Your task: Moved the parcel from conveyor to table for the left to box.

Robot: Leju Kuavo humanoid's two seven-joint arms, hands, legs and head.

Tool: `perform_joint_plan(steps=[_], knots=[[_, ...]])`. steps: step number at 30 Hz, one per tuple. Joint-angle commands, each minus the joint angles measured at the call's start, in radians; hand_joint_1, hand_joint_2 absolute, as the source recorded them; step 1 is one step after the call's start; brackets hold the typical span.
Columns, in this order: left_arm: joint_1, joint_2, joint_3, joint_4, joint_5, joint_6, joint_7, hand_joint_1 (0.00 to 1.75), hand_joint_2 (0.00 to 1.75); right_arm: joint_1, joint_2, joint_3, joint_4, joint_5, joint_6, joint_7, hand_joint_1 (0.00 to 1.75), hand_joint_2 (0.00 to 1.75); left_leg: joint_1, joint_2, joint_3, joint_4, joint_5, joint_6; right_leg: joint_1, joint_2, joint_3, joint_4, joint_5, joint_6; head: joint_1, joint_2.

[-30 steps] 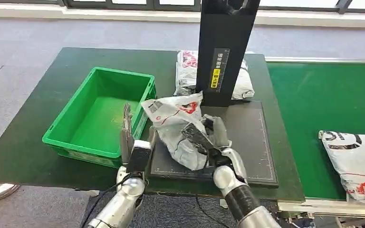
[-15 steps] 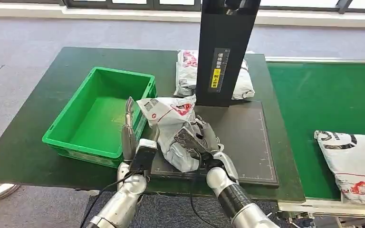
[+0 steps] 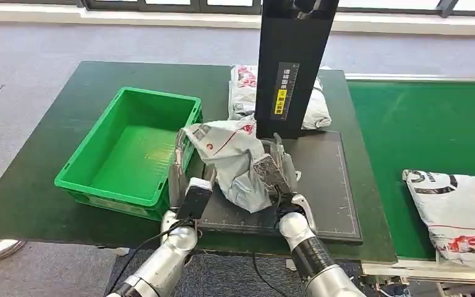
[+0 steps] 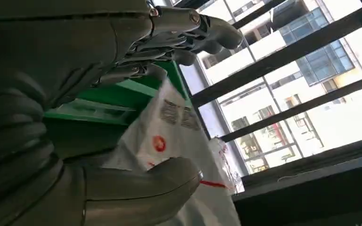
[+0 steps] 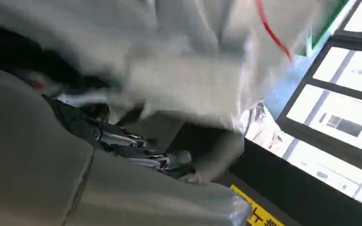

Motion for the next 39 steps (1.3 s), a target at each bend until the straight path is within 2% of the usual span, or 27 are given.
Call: perform_joint_plan(steps=[1,5,7,11,13,15,16,18,20,39], knots=[[-0.098,0.024,-0.155,0.188,0.019,-0.016,0.004,0.00,1.75,0.014,-0.010,-0.096,-0.025,-0.006,-0.009,0.015,0.00,0.00,0.000,-0.003,0.002,-0.003,0.002,0.000,0.000,-0.004,0.003,-0.003,0.001,-0.001,0.000,0.000],[-0.116,0.013,-0.161,0.229,0.024,-0.020,0.004,0.00,1.75,-0.006,-0.013,-0.114,0.025,0.025,-0.027,0.054,0.00,0.00,0.000,-0.001,0.001,-0.002,0.001,0.000,0.000,-0.002,0.001,-0.001,0.000,0.000,0.000,0.000],[-0.141,-0.002,-0.172,0.293,0.014,-0.053,0.004,0.00,1.75,0.001,-0.010,-0.133,0.013,0.012,-0.021,0.032,0.00,0.00,0.000,0.000,0.001,-0.001,0.001,0.000,0.000,-0.001,0.001,-0.001,0.000,0.000,0.000,0.000],[-0.178,-0.006,-0.272,0.371,-0.017,-0.104,0.121,0.00,1.75,0.040,-0.011,-0.173,-0.072,0.009,-0.076,-0.008,0.00,0.00,0.000,-0.002,0.001,-0.001,0.001,0.000,0.000,-0.003,0.002,-0.002,0.000,0.000,0.000,0.000],[-0.181,-0.006,-0.288,0.379,-0.021,-0.109,0.140,0.00,1.75,0.045,-0.012,-0.176,-0.088,0.008,-0.072,-0.008,0.00,0.00,0.000,-0.002,0.000,-0.001,0.001,0.000,0.000,-0.002,0.001,-0.001,0.000,0.000,0.000,0.000],[-0.219,-0.006,-0.400,0.450,-0.103,-0.169,0.342,0.00,1.75,0.053,-0.011,-0.192,-0.106,0.012,-0.073,-0.002,0.00,0.00,0.000,-0.001,0.001,-0.002,0.001,0.000,0.000,-0.002,0.002,-0.002,0.001,0.000,0.000,0.000],[-0.226,-0.006,-0.423,0.466,-0.126,-0.181,0.382,0.00,1.75,0.054,-0.011,-0.197,-0.108,0.010,-0.073,-0.011,0.00,0.00,0.000,-0.001,0.000,-0.001,0.001,0.000,0.000,-0.002,0.001,-0.001,0.000,0.000,0.000,0.000],[-0.256,-0.006,-0.516,0.514,-0.218,-0.269,0.547,0.00,1.75,0.061,-0.006,-0.213,-0.128,-0.006,-0.080,-0.061,0.00,0.00,0.000,-0.002,0.000,0.000,0.001,0.000,0.000,-0.002,0.000,0.000,0.000,0.000,0.000,0.000],[-0.273,-0.005,-0.554,0.536,-0.262,-0.338,0.633,0.00,1.75,0.067,-0.002,-0.223,-0.158,-0.015,-0.089,-0.087,0.00,0.00,0.000,-0.001,0.001,-0.002,0.002,0.000,0.000,-0.002,0.001,-0.002,0.001,-0.001,0.000,0.000],[-0.271,-0.003,-0.552,0.533,-0.265,-0.339,0.633,0.00,1.75,0.070,-0.001,-0.223,-0.170,-0.014,-0.087,-0.084,0.00,0.00,0.000,0.001,0.001,-0.001,0.001,0.000,0.000,0.001,0.001,0.000,0.002,-0.001,0.000,0.000]])
